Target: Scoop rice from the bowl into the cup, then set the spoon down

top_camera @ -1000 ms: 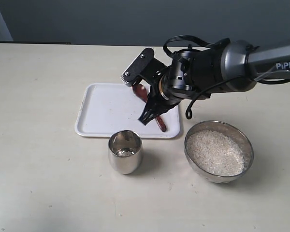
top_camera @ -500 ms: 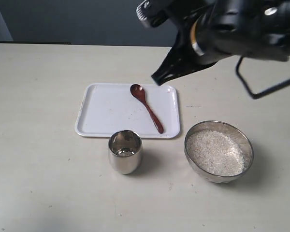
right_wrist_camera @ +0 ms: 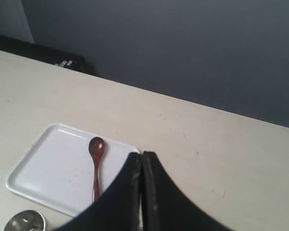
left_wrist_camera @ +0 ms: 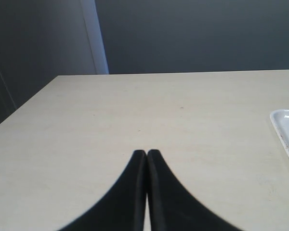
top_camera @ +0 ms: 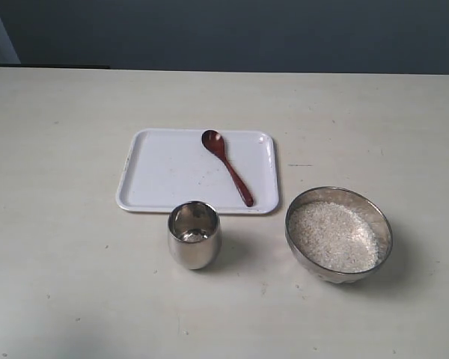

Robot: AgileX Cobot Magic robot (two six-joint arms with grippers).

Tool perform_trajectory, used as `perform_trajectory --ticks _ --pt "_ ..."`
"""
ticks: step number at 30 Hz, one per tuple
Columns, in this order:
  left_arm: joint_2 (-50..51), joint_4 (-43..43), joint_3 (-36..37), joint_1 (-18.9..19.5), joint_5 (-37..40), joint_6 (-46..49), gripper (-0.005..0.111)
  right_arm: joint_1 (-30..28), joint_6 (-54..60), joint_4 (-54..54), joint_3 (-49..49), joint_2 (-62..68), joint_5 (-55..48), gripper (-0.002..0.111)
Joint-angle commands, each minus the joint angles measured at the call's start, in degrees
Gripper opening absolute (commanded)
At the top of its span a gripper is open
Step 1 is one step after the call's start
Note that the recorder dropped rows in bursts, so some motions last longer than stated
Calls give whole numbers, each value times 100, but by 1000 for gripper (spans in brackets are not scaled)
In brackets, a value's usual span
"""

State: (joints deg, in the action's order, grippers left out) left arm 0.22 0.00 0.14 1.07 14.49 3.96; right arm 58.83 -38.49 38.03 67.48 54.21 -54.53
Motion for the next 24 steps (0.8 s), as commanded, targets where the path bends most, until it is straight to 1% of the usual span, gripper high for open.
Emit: perform_trajectory --ticks 1,9,13,16,19,20,22,24 --pt "-22 0 -14 -2 -76 -23 0 14 -76 -52 29 -341 49 -1" --pt "-22 0 -14 -2 -76 -23 0 14 -76 -52 29 -436 49 -1" --pt "-22 0 -14 -2 -76 -23 0 14 -76 202 29 -437 -126 -1" --pt "-22 0 -14 -2 -76 -23 0 -157 -62 353 -19 -492 -265 -1" --pt "-22 0 -14 -2 -76 -23 0 -820 -65 213 -254 -672 77 -1" --pt "-22 0 -14 -2 -76 -23 0 -1146 -56 119 -395 -763 267 -1" --pt "-22 0 -14 -2 -76 -23 0 -1772 85 -174 -780 -975 790 -1" --pt "-22 0 -14 -2 -76 -23 0 -2516 568 -715 -1303 -1301 1651 -1"
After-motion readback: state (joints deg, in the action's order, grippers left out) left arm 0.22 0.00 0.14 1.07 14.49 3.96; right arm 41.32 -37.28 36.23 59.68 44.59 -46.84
